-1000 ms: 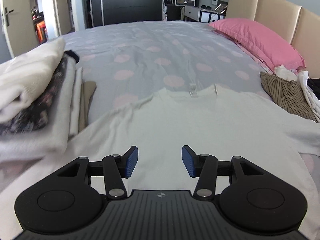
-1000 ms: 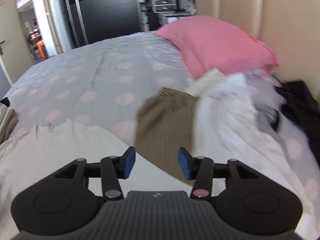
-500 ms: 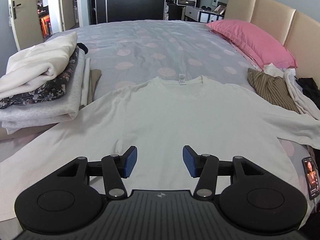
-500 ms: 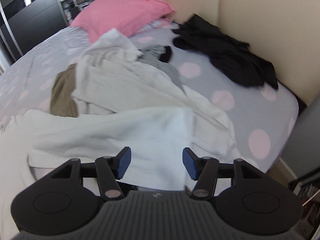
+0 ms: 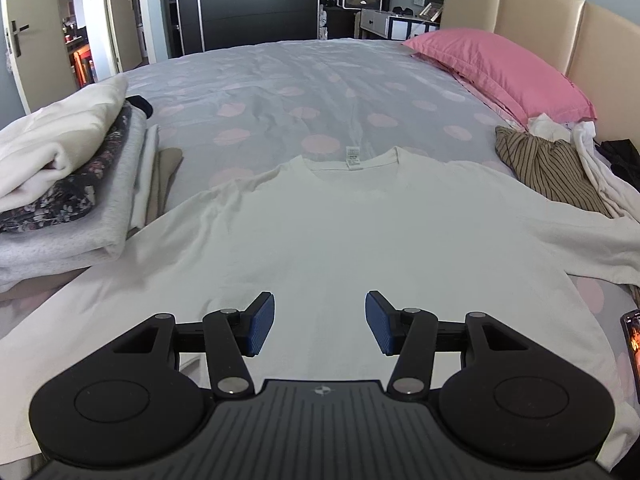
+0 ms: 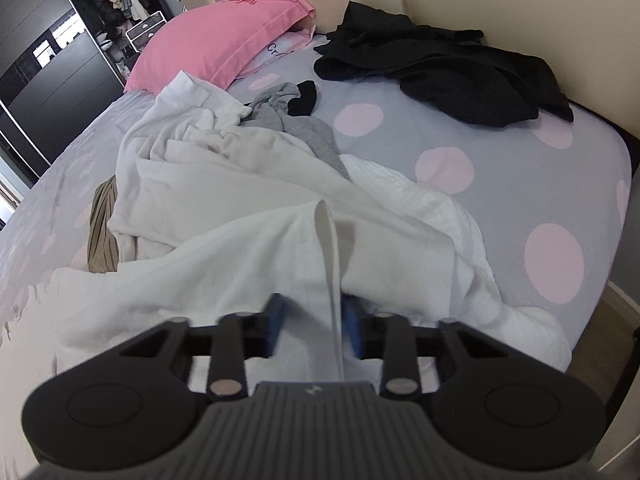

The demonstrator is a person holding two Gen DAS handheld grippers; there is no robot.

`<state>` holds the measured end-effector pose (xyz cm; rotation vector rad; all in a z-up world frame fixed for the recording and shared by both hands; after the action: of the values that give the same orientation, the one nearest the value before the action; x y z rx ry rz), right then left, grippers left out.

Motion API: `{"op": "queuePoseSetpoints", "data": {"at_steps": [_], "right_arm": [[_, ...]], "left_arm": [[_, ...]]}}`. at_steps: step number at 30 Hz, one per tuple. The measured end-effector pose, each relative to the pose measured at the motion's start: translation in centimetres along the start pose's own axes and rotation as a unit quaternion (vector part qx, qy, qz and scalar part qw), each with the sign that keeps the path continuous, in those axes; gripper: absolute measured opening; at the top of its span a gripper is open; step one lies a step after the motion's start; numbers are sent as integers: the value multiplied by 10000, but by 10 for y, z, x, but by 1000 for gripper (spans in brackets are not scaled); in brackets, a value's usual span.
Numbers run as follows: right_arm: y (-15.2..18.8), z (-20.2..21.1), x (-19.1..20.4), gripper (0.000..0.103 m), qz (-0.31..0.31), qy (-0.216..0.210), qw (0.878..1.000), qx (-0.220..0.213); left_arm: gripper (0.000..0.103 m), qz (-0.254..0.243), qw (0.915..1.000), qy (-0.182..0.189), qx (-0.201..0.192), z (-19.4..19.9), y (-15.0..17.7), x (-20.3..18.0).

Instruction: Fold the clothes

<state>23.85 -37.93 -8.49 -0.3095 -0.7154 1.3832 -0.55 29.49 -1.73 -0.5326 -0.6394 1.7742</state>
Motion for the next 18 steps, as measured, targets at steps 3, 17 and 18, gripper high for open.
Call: {"op": "queuePoseSetpoints", "data": {"at_steps": [3, 17, 18], "right_arm": [[-2, 10, 6, 8, 127, -113, 9998, -61], [-61, 95, 181, 6, 1087, -1623, 9783, -685], [-63, 99, 203, 6, 1220, -1747, 9745, -709]], "left_arm": [[49, -60, 9999, 90, 17, -2, 1, -7], [49, 69, 9994, 262, 232, -1, -8, 1], [48, 50, 9994, 257, 226, 0, -9, 2]]}}
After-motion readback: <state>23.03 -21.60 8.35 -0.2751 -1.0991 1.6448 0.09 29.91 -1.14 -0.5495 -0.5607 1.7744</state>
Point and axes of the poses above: each gripper's, at about its wrist camera, not at the fingertips, and z roughly against the way its jaws point, x to its left, y to its underside, the point moved 5 cm from there along -z, roughly the way its jaws point, and after that the axes turned 2 degrees about z, right-handed, at the moved point
